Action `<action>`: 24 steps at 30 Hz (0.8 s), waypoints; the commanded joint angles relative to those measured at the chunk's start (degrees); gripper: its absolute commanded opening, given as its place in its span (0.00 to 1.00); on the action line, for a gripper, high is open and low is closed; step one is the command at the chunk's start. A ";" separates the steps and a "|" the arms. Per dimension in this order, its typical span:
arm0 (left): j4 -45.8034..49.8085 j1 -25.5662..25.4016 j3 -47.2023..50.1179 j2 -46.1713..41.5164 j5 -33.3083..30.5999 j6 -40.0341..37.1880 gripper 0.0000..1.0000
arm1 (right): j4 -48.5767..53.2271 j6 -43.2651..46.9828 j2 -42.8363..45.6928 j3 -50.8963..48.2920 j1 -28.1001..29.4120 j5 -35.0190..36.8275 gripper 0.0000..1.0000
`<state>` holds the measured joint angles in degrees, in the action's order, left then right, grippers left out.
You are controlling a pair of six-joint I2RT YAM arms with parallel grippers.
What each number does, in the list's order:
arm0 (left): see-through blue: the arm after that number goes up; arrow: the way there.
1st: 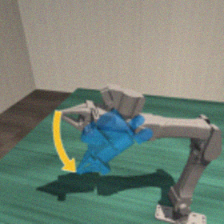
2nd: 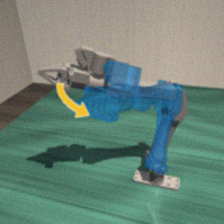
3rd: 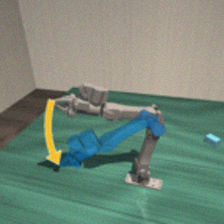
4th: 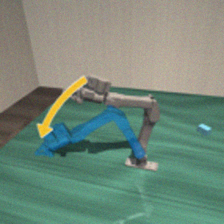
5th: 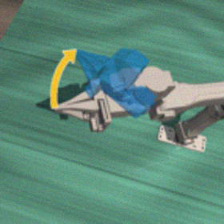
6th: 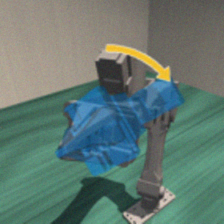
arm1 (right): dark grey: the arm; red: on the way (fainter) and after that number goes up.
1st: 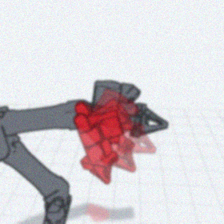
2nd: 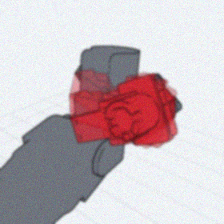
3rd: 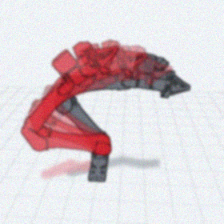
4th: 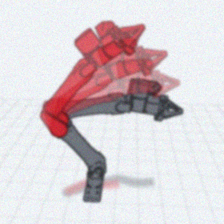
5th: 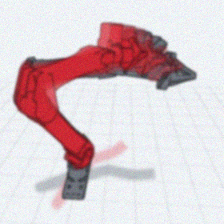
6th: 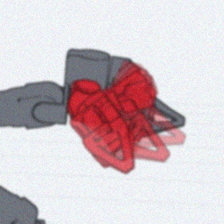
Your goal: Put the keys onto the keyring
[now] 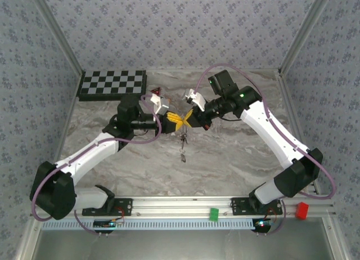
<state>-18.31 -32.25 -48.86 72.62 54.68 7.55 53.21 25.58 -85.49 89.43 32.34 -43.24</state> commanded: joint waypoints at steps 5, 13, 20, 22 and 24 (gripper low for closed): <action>0.56 -0.83 -2.54 0.68 1.42 -1.84 0.00 | -0.31 0.85 1.56 -0.74 0.84 -2.20 0.00; -2.54 -1.11 -0.91 -0.85 -0.64 -0.97 0.00 | -5.33 -2.03 5.26 -4.85 -0.16 -1.92 0.22; -7.10 -1.17 0.78 -2.63 -2.55 1.39 0.00 | -24.43 -13.53 15.26 -17.11 -4.23 -0.56 0.43; -8.24 -1.39 1.04 -2.88 -2.92 1.90 0.00 | -31.63 -18.73 18.70 -22.35 -5.77 -0.44 0.44; -9.88 -1.59 1.43 -3.17 -4.22 2.93 0.00 | -38.68 -23.17 21.42 -26.83 -6.88 -0.33 0.45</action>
<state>-22.83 -33.36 -48.03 71.33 51.53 8.71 27.79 11.07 -66.83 66.61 26.55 -43.33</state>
